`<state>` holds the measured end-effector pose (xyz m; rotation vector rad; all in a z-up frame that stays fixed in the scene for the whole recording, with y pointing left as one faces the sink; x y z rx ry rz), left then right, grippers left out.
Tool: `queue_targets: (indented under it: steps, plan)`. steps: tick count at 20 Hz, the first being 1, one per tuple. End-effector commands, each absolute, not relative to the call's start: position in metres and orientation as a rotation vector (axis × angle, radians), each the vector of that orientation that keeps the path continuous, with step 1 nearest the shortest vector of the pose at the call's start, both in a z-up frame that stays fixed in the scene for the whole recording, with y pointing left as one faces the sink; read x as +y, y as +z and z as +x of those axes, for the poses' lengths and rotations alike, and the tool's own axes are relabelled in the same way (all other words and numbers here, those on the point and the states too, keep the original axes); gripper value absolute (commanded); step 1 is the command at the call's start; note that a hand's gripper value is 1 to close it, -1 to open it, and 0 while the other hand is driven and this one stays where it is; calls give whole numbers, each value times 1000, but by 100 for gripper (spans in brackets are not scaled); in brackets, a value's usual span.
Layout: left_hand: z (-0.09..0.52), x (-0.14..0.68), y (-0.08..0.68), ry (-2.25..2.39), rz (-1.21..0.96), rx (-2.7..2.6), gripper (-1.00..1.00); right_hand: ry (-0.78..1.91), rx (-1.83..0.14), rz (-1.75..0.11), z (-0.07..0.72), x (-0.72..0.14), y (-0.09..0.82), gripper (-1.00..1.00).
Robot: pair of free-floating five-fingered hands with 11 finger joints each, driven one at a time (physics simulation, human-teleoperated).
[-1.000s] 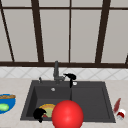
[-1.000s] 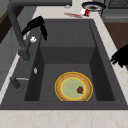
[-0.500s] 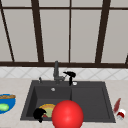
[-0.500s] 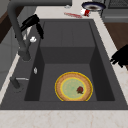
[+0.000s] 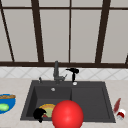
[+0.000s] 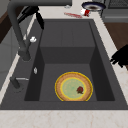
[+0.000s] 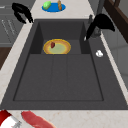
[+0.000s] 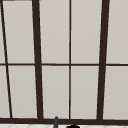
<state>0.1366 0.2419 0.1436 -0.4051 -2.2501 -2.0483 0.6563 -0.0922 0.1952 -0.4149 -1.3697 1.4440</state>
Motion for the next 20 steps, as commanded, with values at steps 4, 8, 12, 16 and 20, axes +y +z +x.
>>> queue_targets:
  steps: [4,8,12,16,20]
  plan:
    - [137,242,144,-2048,-405,-2250,0,1407,-1320,-425,619,-100,177,-100]
    - [137,242,144,-2048,-405,-2250,0,1352,-1270,-486,611,-98,170,-100]
    - [137,242,144,-2048,-405,-2250,0,1390,-1275,-504,609,-97,170,-100]
    - [137,242,144,-2048,-405,-2250,0,1382,-1233,-484,598,-107,175,-100]
    - [137,242,144,-2048,-405,-2250,0,1387,-1147,-422,585,-120,183,-100]
